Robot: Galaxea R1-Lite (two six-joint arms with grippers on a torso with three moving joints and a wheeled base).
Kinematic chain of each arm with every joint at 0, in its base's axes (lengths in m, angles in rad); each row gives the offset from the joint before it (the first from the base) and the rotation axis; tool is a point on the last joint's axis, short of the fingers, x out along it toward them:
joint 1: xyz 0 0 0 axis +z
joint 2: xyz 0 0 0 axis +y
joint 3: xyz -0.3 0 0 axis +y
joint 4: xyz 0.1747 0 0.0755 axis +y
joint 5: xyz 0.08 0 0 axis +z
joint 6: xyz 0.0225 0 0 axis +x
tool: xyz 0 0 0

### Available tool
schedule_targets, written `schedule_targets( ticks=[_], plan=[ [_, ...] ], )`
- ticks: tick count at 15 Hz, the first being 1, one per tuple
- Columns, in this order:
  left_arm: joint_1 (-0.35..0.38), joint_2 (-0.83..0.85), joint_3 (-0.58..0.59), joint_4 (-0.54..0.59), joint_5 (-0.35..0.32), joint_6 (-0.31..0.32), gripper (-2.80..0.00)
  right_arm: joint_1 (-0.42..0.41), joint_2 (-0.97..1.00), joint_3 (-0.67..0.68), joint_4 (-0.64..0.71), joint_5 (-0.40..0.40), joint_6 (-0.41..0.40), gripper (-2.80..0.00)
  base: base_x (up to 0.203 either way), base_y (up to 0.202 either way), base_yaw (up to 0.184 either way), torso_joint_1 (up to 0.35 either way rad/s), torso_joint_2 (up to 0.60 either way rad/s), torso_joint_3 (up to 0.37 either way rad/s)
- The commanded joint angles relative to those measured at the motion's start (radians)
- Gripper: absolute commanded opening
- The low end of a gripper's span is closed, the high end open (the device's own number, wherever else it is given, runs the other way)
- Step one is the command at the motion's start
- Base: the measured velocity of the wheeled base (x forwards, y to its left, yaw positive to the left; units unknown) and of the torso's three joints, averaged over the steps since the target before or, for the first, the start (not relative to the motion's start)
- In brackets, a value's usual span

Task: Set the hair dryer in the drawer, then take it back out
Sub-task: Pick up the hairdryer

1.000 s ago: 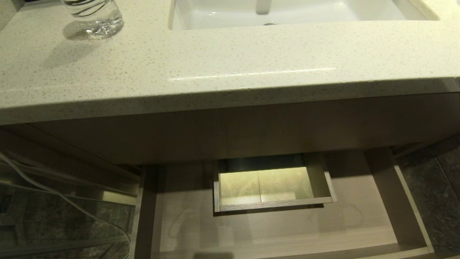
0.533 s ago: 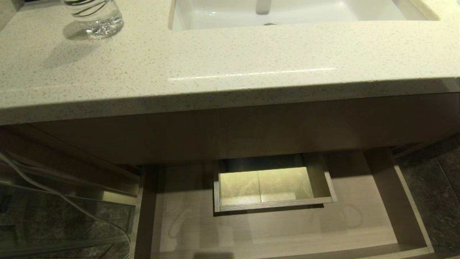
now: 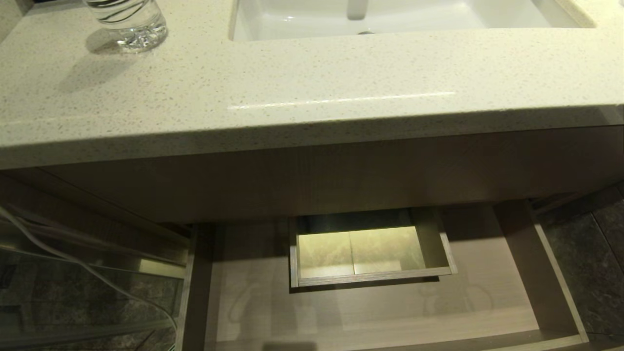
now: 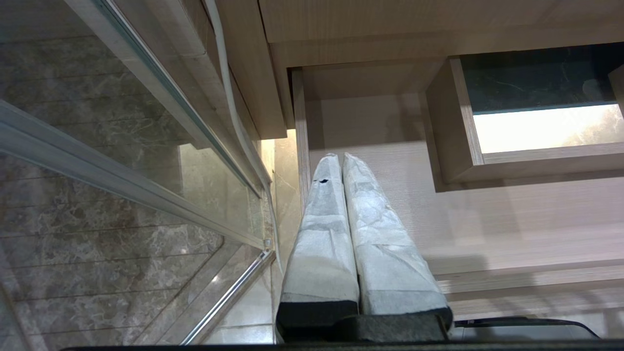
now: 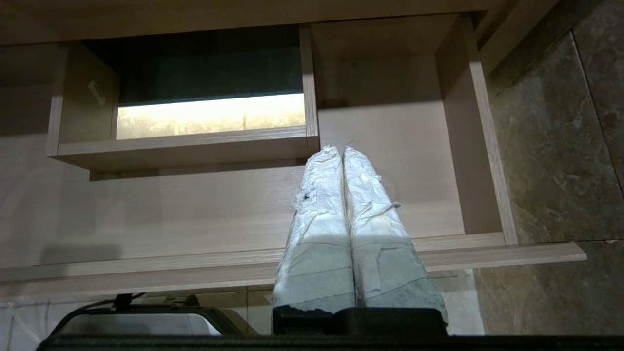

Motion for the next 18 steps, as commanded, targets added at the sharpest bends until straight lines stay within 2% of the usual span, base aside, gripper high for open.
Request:
schedule_targets(
  ticks=[1,18],
  plan=[
    [0.0,0.0,0.0,0.001,0.0,0.0,-2.8,0.0,-0.007,0.002,-0.002,0.0,0.003,-2.8,0.0,0.0,0.0,0.0,0.0,0.0],
    [0.0,0.0,0.0,0.001,0.001,0.0,-2.8,0.0,-0.006,0.002,0.001,0.001,-0.008,-2.8,0.0,0.0,0.0,0.0,0.0,0.0]
  ],
)
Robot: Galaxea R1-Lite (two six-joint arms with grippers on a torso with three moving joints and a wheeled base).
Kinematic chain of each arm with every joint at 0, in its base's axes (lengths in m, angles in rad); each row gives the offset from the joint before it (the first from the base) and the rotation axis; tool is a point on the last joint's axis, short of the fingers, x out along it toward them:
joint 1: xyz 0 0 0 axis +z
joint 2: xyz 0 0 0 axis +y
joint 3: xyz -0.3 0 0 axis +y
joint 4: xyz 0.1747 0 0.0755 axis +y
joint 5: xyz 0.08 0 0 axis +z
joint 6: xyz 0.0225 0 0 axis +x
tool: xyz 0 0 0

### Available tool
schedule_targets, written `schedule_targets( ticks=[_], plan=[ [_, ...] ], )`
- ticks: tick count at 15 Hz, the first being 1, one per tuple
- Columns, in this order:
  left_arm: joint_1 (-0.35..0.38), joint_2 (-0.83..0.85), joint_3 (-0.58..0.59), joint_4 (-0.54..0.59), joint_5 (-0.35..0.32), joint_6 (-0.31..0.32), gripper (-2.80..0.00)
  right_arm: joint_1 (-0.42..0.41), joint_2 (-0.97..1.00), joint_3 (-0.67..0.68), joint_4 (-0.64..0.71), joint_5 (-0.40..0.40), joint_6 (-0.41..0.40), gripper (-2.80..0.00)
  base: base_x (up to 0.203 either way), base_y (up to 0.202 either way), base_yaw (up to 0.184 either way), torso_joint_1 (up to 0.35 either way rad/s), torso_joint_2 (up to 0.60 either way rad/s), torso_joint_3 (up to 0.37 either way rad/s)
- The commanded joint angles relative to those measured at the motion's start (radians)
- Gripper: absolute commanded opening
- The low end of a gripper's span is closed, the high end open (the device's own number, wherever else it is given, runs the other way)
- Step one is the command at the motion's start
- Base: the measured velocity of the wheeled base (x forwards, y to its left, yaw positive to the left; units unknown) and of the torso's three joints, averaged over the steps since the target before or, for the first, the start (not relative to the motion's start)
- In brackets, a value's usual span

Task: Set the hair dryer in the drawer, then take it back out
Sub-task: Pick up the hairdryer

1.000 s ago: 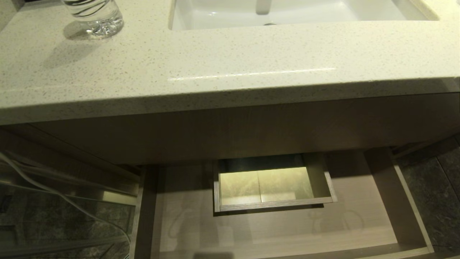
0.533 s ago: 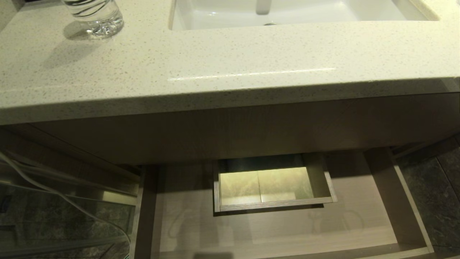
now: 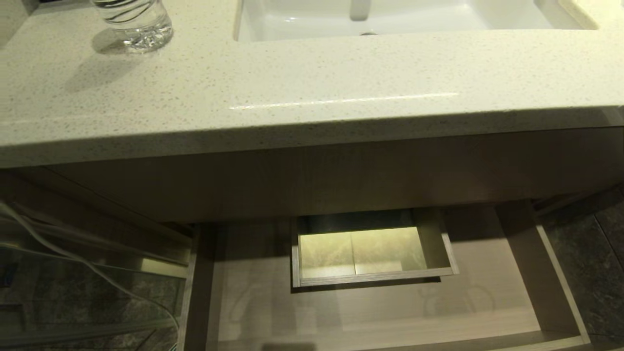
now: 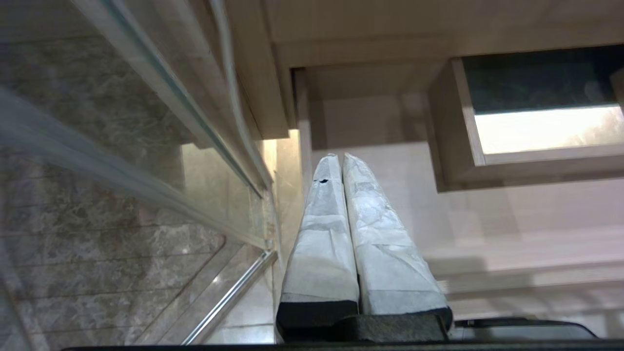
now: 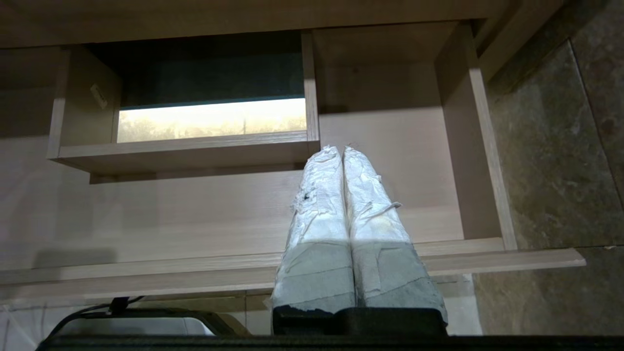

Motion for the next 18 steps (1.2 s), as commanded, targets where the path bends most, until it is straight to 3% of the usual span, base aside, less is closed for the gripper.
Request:
schedule_targets(
  ticks=[1,10,18],
  plan=[
    [0.0,0.0,0.0,0.001,0.0,0.0,-2.8,0.0,0.002,0.002,-0.001,0.001,0.004,-2.8,0.0,0.0,0.0,0.0,0.0,0.0],
    [0.0,0.0,0.0,0.0,0.0,0.0,-2.8,0.0,0.002,0.002,0.004,0.002,0.01,-2.8,0.002,-0.008,0.159,0.003,0.0,0.003],
    [0.0,0.0,0.0,0.002,0.0,0.0,-2.8,0.0,0.003,0.002,0.004,0.001,0.008,-2.8,0.0,0.0,0.0,0.0,0.0,0.0]
  ],
)
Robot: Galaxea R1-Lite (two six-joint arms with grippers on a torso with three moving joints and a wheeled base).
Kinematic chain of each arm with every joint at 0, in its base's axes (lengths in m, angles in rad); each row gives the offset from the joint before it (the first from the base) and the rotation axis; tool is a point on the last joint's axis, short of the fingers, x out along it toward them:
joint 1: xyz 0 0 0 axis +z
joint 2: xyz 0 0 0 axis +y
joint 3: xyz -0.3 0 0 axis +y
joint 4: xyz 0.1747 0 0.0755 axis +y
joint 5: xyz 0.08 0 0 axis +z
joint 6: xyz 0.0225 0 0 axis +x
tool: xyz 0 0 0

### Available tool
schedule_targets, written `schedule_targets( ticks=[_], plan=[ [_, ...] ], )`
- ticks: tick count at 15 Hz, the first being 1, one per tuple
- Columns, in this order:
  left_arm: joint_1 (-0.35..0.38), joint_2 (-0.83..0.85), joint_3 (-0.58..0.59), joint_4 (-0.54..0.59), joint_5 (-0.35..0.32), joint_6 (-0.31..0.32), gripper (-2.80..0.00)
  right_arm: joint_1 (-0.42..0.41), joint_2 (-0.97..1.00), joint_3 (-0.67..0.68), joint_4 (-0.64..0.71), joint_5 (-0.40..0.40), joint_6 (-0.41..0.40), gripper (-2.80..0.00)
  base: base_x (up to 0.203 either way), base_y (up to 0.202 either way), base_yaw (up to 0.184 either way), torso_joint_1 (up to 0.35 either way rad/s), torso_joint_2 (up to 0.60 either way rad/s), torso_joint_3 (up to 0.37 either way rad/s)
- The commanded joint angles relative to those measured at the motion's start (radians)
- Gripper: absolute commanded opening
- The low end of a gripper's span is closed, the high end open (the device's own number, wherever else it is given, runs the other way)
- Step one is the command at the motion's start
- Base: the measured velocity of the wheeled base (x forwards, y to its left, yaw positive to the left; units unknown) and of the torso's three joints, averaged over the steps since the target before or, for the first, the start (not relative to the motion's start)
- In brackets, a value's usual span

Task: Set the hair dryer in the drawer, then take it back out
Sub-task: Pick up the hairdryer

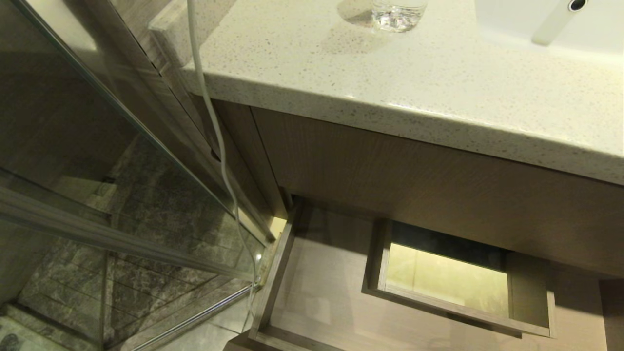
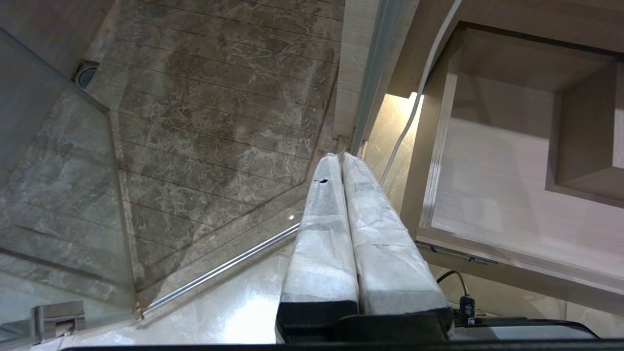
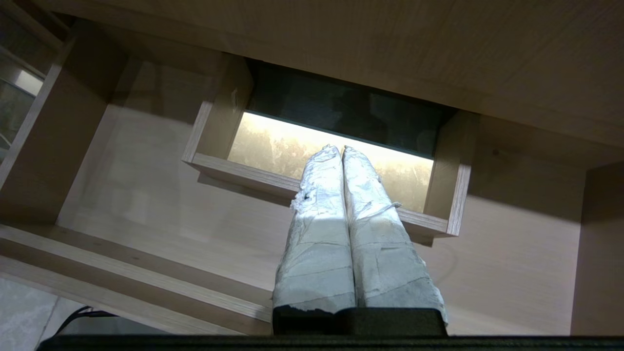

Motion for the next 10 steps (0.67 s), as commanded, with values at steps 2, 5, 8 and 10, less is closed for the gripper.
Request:
schedule_targets(
  ticks=[2,5,8,10],
  plan=[
    [0.0,0.0,0.0,0.0,0.002,0.0,-2.8,0.0,0.002,0.002,-0.001,0.0,0.001,-2.8,0.0,0.0,0.0,0.0,0.0,0.0],
    [0.0,0.0,0.0,0.0,0.0,0.0,-2.8,0.0,0.003,0.002,-0.001,0.0,0.001,-2.8,0.0,0.0,0.0,0.0,0.0,0.0],
    [0.0,0.0,0.0,0.0,0.001,0.0,-2.8,0.0,0.002,0.002,-0.001,0.0,0.001,-2.8,0.001,0.001,-0.028,0.0,0.0,0.001],
    [0.0,0.0,0.0,0.0,0.001,0.0,-2.8,0.0,0.002,0.002,-0.001,0.0,0.001,-2.8,0.001,0.01,-0.157,0.004,0.0,0.002]
  ],
)
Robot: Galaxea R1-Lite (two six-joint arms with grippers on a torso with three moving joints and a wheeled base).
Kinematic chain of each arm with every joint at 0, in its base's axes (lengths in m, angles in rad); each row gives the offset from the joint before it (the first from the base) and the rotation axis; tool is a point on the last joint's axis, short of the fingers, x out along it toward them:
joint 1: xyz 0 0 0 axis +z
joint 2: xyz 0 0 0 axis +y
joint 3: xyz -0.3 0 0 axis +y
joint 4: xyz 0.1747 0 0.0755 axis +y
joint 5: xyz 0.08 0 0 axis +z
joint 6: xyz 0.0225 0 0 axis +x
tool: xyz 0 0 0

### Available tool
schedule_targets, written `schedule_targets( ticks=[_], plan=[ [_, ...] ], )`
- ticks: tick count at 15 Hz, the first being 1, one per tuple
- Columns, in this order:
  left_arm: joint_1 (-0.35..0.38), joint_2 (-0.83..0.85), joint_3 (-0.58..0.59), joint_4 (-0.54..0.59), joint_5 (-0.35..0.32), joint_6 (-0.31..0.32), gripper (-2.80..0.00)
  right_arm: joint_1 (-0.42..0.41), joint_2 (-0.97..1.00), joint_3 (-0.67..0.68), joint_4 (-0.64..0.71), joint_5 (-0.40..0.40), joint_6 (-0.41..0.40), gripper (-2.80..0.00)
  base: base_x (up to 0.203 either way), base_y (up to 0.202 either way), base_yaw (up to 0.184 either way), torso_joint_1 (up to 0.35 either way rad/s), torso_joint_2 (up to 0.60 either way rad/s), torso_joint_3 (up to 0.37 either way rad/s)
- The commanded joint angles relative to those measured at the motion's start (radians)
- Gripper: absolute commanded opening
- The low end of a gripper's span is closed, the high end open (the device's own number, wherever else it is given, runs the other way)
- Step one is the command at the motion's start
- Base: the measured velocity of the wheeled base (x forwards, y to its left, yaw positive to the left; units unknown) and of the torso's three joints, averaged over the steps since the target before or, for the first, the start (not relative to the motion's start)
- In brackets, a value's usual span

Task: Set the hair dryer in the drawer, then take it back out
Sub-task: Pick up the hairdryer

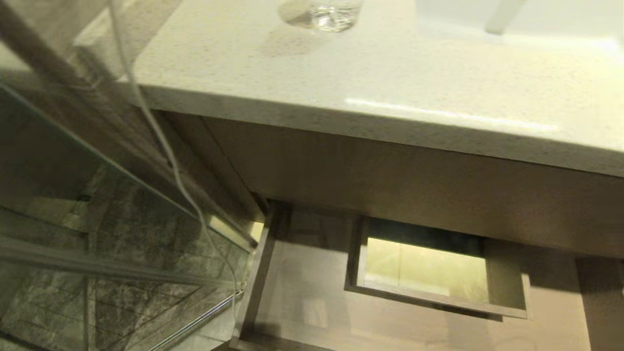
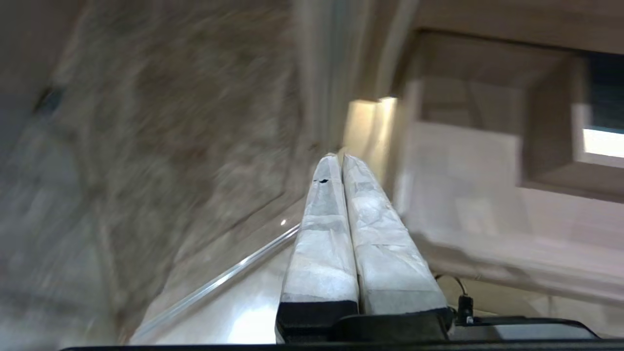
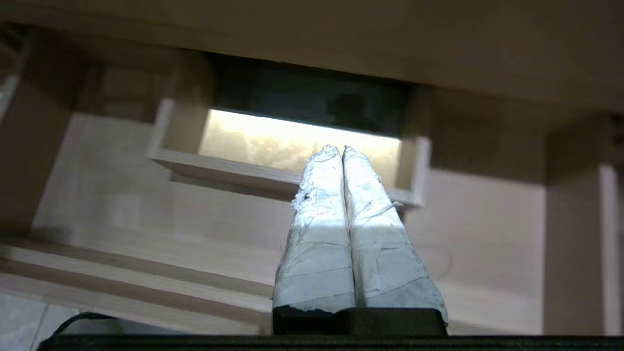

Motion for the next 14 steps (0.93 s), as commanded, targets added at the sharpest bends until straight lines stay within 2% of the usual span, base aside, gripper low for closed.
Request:
schedule_targets(
  ticks=[1,14],
  plan=[
    [0.0,0.0,0.0,0.001,0.0,0.0,-2.8,0.0,0.002,0.002,0.0,0.0,0.0,-2.8,0.002,0.008,-0.182,0.002,0.0,0.002],
    [0.0,0.0,0.0,0.002,0.0,0.0,-2.8,0.0,0.002,0.002,0.0,-0.001,0.0,-2.8,0.0,0.009,-0.168,0.002,0.0,0.003]
  ],
)
